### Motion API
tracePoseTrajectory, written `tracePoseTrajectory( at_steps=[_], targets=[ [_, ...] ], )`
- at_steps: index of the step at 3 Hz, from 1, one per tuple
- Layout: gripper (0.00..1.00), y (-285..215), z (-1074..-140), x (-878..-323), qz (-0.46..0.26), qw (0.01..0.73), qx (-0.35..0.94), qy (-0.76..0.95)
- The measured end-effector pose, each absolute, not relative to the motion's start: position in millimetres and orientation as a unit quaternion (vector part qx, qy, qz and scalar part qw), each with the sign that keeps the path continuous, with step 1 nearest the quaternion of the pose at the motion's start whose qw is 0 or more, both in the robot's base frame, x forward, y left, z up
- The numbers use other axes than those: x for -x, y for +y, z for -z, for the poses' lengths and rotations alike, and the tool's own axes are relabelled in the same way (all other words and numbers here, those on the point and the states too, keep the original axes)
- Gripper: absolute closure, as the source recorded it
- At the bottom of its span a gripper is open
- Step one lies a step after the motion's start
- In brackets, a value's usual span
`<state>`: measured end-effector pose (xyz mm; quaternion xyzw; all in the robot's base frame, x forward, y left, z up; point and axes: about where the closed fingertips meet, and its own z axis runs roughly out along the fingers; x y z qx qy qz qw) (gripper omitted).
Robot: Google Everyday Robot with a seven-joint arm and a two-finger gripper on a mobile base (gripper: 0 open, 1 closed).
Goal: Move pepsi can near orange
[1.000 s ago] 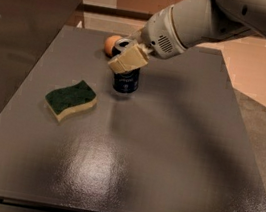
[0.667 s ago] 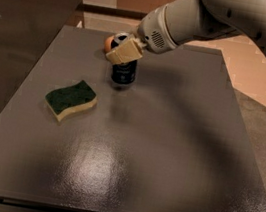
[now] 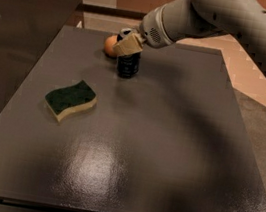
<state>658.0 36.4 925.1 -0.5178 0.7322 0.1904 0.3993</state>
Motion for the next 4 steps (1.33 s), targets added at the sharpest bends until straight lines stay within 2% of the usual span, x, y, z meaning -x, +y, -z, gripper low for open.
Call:
tracePoseTrajectory(
  at_steps=[2,3,4],
  targets=[
    [1.0,14.3,-920.7,-698.5,-0.185,0.414,0.48,0.751],
    [0.82,13.5,-917.6,-709.5,-0.197,0.41,0.472,0.755],
    [0.58,10.9,-910.9,-714.4,-0.202,0.4,0.47,0.76]
  ],
)
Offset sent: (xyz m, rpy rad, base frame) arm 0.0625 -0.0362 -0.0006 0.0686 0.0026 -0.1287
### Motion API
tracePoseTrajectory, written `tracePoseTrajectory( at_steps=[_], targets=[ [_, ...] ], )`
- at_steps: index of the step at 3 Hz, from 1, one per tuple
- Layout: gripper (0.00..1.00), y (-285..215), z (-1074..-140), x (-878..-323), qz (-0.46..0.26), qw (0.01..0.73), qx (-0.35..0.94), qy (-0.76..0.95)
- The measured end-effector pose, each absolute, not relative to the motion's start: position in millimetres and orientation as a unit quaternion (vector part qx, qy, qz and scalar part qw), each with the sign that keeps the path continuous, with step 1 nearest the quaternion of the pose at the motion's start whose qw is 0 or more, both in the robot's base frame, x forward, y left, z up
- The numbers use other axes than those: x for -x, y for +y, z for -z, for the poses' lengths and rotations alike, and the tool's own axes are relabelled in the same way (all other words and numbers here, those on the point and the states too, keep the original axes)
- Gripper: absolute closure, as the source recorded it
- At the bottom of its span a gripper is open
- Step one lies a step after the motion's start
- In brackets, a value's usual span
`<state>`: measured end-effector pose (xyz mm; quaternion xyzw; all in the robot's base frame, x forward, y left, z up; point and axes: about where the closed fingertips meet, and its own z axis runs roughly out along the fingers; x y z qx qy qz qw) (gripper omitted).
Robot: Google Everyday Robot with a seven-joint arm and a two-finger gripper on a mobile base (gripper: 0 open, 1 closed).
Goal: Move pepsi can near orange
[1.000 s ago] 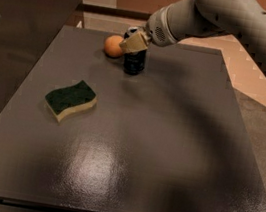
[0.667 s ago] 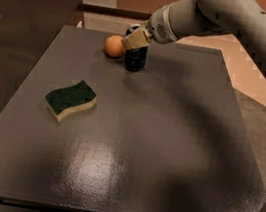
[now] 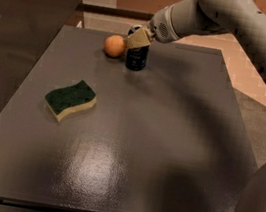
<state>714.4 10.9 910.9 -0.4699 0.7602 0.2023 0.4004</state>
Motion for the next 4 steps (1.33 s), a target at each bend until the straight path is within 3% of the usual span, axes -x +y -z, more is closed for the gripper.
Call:
tracePoseTrajectory(
  at_steps=[2,3,4],
  targets=[
    [0.12,15.8,-908.6,-713.6,-0.204,0.398,0.472,0.759],
    [0.0,17.9,-907.3,-713.4,-0.206,0.397,0.473,0.759],
    [0.0,18.0,-907.2,-713.4,-0.206,0.397,0.474,0.759]
  ],
)
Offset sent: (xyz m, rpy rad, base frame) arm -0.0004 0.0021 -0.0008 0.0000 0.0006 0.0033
